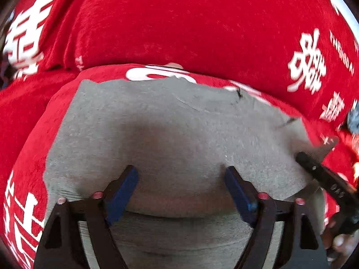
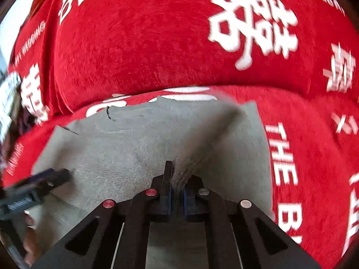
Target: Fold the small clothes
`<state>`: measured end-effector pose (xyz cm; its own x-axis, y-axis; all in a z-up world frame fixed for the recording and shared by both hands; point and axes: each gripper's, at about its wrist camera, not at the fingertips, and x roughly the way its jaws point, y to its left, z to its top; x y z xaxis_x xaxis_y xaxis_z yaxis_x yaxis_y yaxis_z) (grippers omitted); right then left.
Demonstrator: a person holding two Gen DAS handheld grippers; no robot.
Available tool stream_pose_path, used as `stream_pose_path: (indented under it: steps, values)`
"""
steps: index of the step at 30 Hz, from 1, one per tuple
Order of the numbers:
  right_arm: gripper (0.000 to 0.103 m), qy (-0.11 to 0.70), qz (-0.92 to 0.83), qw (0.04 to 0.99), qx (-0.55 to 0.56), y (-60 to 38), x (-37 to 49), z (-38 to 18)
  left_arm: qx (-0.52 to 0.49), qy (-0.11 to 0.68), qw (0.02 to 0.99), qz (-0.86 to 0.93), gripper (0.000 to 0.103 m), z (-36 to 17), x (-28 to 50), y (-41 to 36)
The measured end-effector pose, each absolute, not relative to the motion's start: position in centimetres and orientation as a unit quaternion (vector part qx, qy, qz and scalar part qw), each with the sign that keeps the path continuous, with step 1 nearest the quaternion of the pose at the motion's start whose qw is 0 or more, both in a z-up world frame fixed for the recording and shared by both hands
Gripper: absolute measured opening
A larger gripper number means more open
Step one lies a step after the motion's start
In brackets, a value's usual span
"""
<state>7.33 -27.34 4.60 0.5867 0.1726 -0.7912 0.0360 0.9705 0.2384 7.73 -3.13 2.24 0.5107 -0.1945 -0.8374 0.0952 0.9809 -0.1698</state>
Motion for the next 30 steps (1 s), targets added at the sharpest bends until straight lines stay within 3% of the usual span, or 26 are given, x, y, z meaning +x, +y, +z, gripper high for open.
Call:
stream_pose_path:
  steps: [5,7,9,11,12,13,15,20,30]
  values:
    - [0.031,0.464,0.056,0.866,0.177,-29.2,7.4,4.2,0.001,0.482,0.874,-0.065,0.093,1.7,7.3,-4.8]
    - [0.063,0.454,0.058,0.863,0.215,-30.5,7.1,4.5,-0.001,0.481,0.874,-0.069,0.093,1.7,7.3,-4.6]
    - [0.068,0.439,0.055,0.859,0.257,-32.0,7.3,4.7,-0.001,0.478,0.875,-0.072,0.099,1.5,7.3,-4.6]
    - [0.066,0.434,0.048,0.853,0.287,-33.3,7.8,4.4,0.005,0.476,0.876,-0.074,0.101,1.3,7.2,-4.8]
    - [0.039,0.438,0.048,0.847,0.296,-33.6,8.2,4.0,0.008,0.476,0.877,-0.072,0.101,1.3,7.2,-5.0]
    - [0.005,0.446,0.047,0.843,0.297,-33.6,8.7,3.7,0.008,0.476,0.877,-0.071,0.101,1.3,7.2,-5.1]
    - [0.005,0.471,0.036,0.838,0.275,-33.7,9.1,3.0,0.007,0.476,0.876,-0.072,0.101,1.3,7.2,-5.0]
    - [0.005,0.431,0.010,0.878,0.209,-32.7,7.7,4.9,0.002,0.474,0.878,-0.073,0.101,1.5,7.0,-5.1]
    - [0.005,0.438,-0.035,0.879,0.184,-33.2,7.9,4.2,0.010,0.473,0.878,-0.079,0.101,1.5,6.7,-5.3]
